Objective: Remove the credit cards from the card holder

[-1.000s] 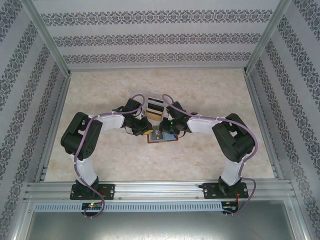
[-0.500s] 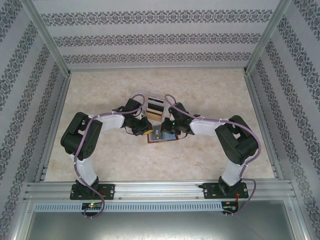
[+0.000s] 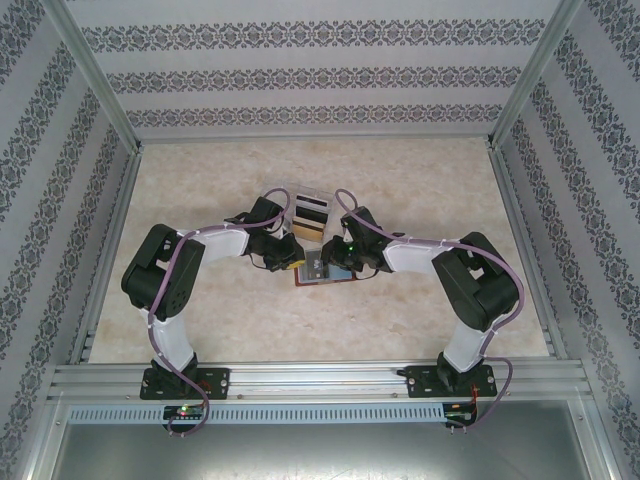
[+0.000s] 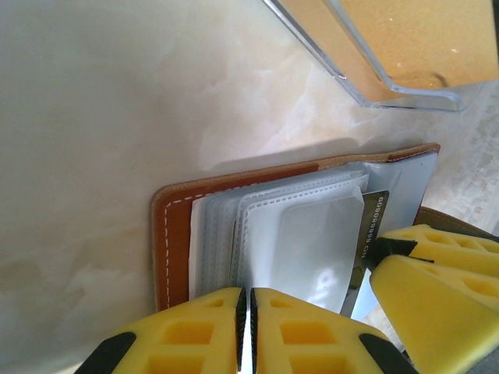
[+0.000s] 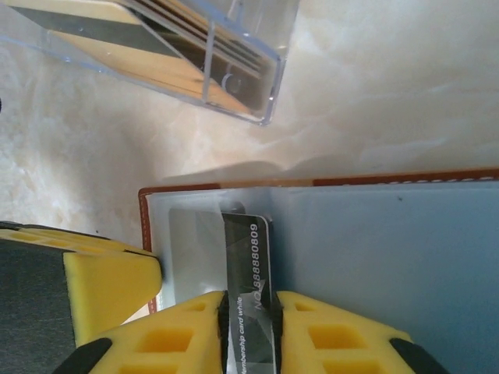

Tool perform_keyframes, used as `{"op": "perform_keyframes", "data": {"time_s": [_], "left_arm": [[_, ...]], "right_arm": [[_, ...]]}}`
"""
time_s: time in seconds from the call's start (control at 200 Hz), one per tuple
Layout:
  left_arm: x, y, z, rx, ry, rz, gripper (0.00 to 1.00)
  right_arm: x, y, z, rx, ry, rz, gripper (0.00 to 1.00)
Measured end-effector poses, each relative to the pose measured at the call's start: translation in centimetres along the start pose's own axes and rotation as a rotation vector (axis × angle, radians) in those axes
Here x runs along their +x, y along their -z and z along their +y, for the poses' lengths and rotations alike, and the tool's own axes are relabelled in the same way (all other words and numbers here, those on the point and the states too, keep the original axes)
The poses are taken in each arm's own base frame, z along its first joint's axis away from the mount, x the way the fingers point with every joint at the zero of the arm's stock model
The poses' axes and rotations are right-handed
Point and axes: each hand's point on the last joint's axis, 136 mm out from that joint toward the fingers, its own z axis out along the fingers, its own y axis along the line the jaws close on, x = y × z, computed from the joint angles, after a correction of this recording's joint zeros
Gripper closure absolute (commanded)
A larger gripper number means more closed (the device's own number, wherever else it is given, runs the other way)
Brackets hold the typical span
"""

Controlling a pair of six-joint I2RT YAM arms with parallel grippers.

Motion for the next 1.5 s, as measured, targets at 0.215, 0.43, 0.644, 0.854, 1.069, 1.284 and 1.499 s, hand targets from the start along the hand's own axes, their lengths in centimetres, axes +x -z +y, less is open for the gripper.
{"op": "perform_keyframes", "data": {"time_s": [0.215, 0.43, 0.644, 0.854, 1.069, 1.284, 1.499], "left_arm": [[0.0, 0.0, 0.0, 0.0, -0.003, 0.001, 0.86], [0.0, 0.0, 0.0, 0.0, -0.004, 0.001, 0.86], [0.0, 0.0, 0.0, -0.001, -0.007, 0.0, 0.85], [0.0, 0.0, 0.1, -0.003, -0.006, -0.002, 0.85], [0.0, 0.0, 0.1, -0.003, -0.009, -0.002, 0.85], [0.0, 0.3, -0.2, 0.002, -0.026, -0.006, 0.79], [-0.5, 3.4, -2.9, 0.062, -0.076, -0.07, 0.65]], "right_arm": [[0.4, -0.6, -0.4, 0.003, -0.009, 0.02, 0.72], [0.4, -0.8, -0.5, 0.002, -0.023, 0.024, 0.75], [0.5, -1.0, -0.4, -0.01, -0.026, 0.031, 0.85], [0.1, -0.4, -0.3, -0.026, -0.022, 0.014, 0.95], [-0.7, 1.4, -0.6, -0.036, -0.014, -0.04, 1.0], [-1.7, 3.7, -0.9, -0.031, 0.018, -0.117, 1.0], [-2.3, 6.8, 1.1, -0.088, 0.103, -0.2, 1.0]]}}
